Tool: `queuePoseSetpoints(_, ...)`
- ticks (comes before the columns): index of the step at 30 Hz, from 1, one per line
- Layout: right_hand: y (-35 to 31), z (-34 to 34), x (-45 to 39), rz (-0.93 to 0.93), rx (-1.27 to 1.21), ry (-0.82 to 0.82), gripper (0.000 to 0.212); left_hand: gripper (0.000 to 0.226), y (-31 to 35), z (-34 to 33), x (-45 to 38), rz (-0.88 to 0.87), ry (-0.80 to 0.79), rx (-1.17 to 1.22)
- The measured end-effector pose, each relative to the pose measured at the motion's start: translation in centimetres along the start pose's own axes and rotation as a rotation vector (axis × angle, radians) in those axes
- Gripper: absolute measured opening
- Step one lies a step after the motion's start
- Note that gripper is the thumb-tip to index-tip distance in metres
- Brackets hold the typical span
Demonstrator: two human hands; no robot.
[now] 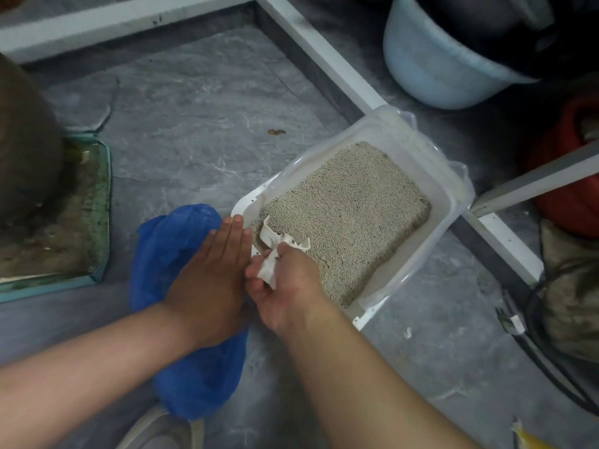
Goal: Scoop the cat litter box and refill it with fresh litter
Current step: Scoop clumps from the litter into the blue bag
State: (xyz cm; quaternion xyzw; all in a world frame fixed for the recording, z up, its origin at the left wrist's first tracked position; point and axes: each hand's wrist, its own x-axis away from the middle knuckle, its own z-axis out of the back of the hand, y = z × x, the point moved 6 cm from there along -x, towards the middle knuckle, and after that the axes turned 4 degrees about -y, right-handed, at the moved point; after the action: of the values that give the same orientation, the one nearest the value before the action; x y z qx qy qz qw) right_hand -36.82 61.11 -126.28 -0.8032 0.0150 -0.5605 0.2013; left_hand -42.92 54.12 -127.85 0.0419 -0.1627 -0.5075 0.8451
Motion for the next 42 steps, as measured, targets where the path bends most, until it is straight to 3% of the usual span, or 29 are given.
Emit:
queuePoseSetpoints(10,-2.7,-2.2,-3.3,0.064,-0.195,0.018,0.031,0.096,-0.3,-0.3,-0.1,-0.023,-0.008,-0.096)
queuePoseSetpoints(22,-10.2,1.3,-5.4,0.231,-0.031,0.065,0.025,0.101,-0.2,-0.2,-0.2,0.004,-0.026,-0.150)
queuePoseSetpoints(32,-14.8,2.9,-8.7,0.233,0.056,0.093,0.026,0.086,-0.5,-0.8,0.0,-0.051,0.039,-0.141)
queuePoseSetpoints(42,-14.0,5.0,-9.9,0.318,0.140,0.125,0.028,0.075,-0.6,-0.8,-0.1,-0.059,0.078,-0.133)
